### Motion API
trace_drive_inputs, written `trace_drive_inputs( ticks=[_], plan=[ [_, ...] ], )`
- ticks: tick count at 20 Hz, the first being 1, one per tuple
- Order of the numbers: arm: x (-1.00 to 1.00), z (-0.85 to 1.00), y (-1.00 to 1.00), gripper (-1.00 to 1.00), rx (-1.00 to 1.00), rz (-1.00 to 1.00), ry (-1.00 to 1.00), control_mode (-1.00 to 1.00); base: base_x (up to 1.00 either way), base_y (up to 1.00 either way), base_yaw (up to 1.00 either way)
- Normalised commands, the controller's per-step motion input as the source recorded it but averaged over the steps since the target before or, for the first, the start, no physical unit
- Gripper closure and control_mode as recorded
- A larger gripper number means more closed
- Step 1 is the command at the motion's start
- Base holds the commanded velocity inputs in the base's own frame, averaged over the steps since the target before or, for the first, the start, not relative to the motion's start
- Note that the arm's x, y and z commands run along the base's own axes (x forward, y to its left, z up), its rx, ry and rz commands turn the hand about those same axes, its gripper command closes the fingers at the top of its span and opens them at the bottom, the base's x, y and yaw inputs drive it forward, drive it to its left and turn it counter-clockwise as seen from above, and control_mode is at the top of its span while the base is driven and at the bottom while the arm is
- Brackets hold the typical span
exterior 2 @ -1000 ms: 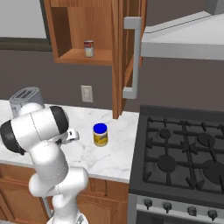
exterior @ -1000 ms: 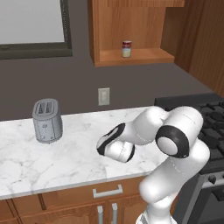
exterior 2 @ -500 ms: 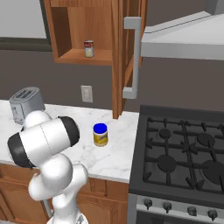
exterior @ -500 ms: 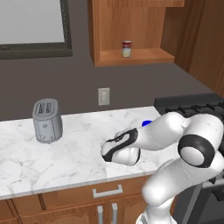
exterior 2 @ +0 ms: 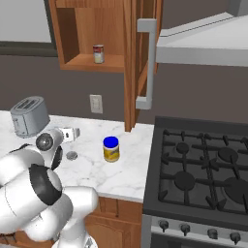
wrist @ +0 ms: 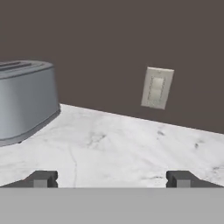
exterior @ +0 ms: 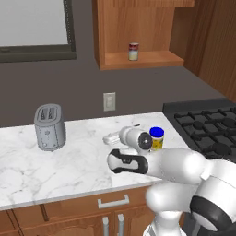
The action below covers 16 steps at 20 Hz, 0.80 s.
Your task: Restock the canned food cabinet by taking the new fresh canned food from the counter and placing it in the cabinet. Then, take the old canned food from the cabinet and place it on the counter.
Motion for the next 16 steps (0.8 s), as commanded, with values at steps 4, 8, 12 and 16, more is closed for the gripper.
trace_drive_inputs(
  ticks=[4, 8, 12, 16],
  plan=[
    [-0.64, 1.00, -0.02, -1.00, 0.00, -0.12, -0.09, -1.00, 0.00, 0.00, 0.00],
    [-1.00, 1.00, -0.24, -1.00, 0.00, -0.12, 0.00, -1.00, 0.00, 0.00, 0.00],
    [-1.00, 1.00, -0.45, -1.00, 0.03, -0.10, 0.00, -1.00, 0.00, 0.00, 0.00],
    [-1.00, 1.00, -0.63, -1.00, 0.04, -0.04, 0.12, -1.00, 0.00, 0.00, 0.00]
  ],
)
